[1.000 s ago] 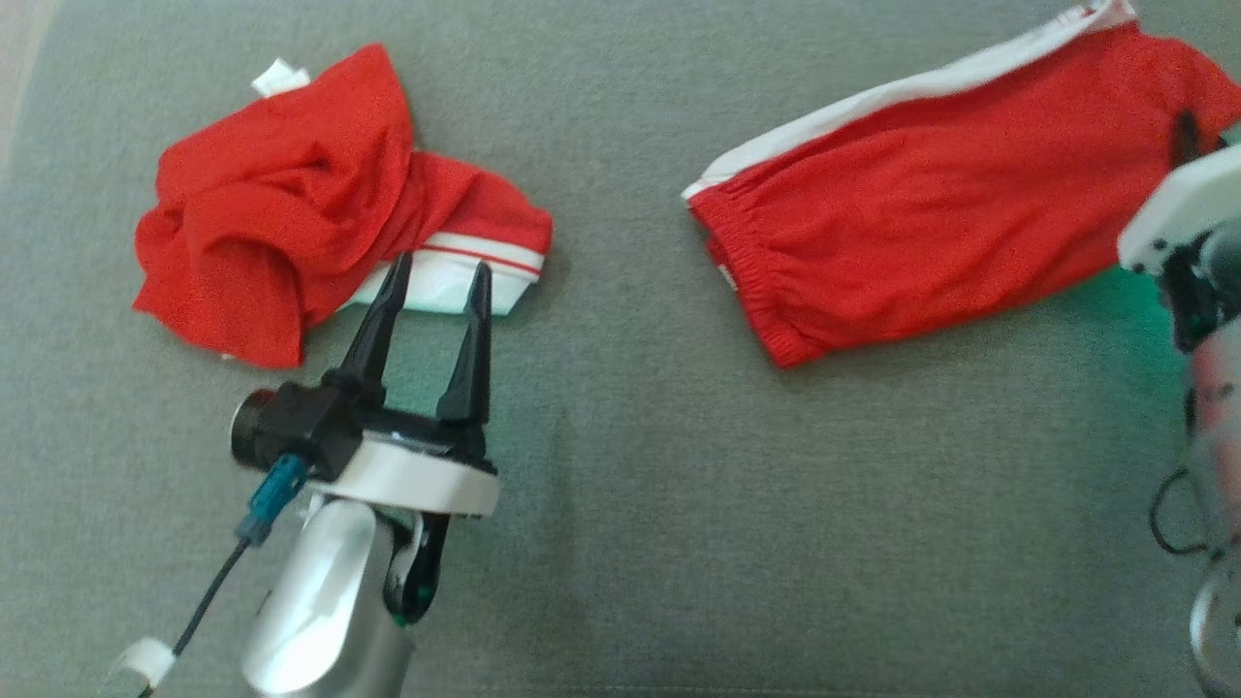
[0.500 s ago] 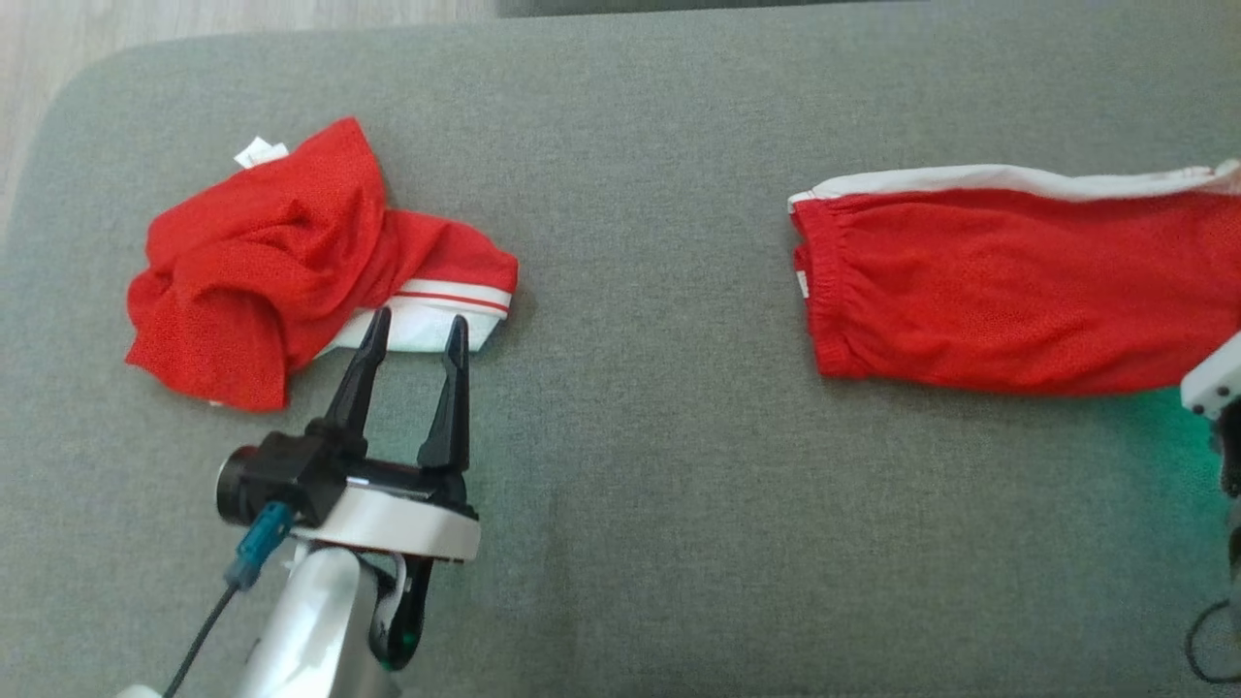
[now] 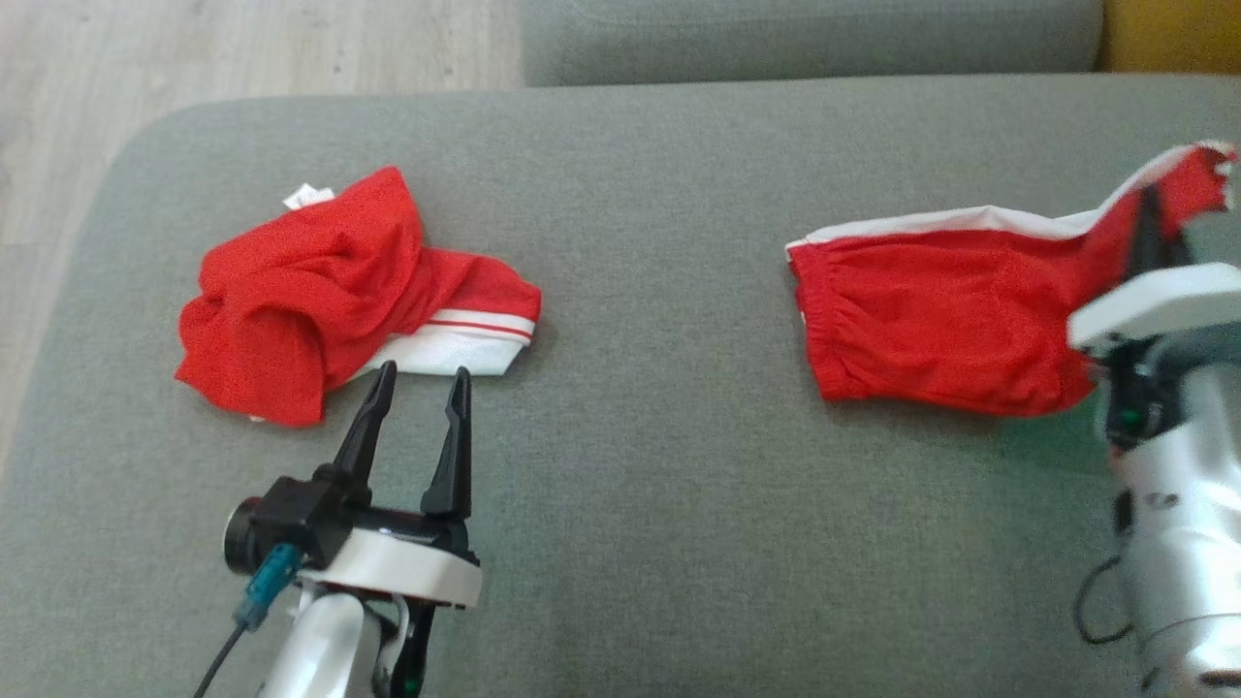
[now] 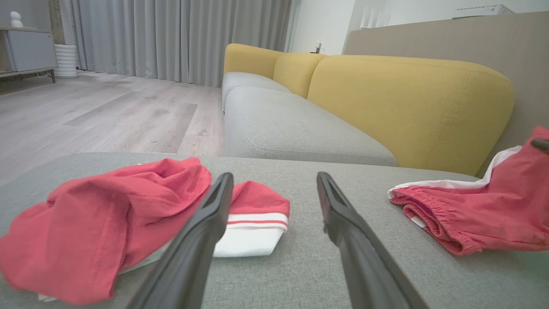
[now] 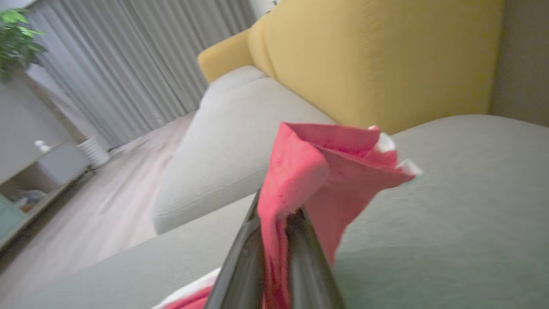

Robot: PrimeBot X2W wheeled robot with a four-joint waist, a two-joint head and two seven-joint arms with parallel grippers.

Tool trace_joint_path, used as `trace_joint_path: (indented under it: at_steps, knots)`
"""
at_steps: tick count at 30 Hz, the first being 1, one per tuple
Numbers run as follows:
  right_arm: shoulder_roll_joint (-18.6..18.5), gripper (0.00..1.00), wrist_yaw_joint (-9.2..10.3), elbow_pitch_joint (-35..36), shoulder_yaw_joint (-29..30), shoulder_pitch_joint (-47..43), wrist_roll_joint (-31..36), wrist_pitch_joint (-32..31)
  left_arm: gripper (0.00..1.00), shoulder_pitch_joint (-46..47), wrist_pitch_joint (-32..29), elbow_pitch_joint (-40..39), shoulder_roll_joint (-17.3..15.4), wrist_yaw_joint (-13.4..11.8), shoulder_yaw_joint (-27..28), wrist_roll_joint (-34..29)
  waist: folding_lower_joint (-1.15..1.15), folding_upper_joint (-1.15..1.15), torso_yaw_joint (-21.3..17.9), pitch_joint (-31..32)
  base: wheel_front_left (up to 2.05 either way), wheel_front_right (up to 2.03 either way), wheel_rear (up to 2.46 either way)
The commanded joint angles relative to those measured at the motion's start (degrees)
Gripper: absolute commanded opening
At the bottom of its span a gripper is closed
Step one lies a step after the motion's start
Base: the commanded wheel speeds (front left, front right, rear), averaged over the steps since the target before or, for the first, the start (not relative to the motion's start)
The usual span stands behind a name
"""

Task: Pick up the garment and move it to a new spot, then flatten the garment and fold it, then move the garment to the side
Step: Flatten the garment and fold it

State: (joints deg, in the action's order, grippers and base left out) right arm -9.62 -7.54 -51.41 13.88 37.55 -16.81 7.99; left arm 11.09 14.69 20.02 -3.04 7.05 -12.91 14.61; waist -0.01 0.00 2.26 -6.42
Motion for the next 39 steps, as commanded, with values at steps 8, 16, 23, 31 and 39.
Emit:
trace_joint_path:
  at_steps: [8,16,23,31,39]
  knots:
    - [3.2,0.0,0.05,12.2,-14.3,-3.5,-13.4,-2.6,1.0,-0.7,0.3,-2.2,-0.3,-0.5,2.0,0.2,0.01,0.0,2.5,1.7,0.0,0.0,0.0]
    - [3.0,0.0,0.05,12.7,-27.7,-5.9,-16.8,-3.4,1.0,-1.0,0.3,-2.0,-0.1,-0.7,2.3,0.9,0.01,0.0,4.9,1.2,0.0,0.0,0.0]
    - [-0.3,0.0,0.05,8.0,-42.0,-7.4,-11.9,-3.4,1.0,-0.7,0.3,-1.7,-0.1,-0.8,2.8,1.0,0.01,0.0,5.5,1.2,0.0,0.0,0.0]
    - [-0.6,1.0,0.05,1.3,-46.9,-6.1,-8.5,3.2,1.0,-0.7,0.3,-1.6,0.0,-0.9,3.0,1.2,0.01,0.0,3.2,1.9,0.0,0.0,0.0]
    - [-0.3,1.0,0.05,7.2,-31.6,-7.3,-3.8,7.0,1.0,-0.6,0.3,-3.1,0.0,-0.4,2.8,1.3,0.01,0.0,-1.0,3.5,0.0,0.0,0.0]
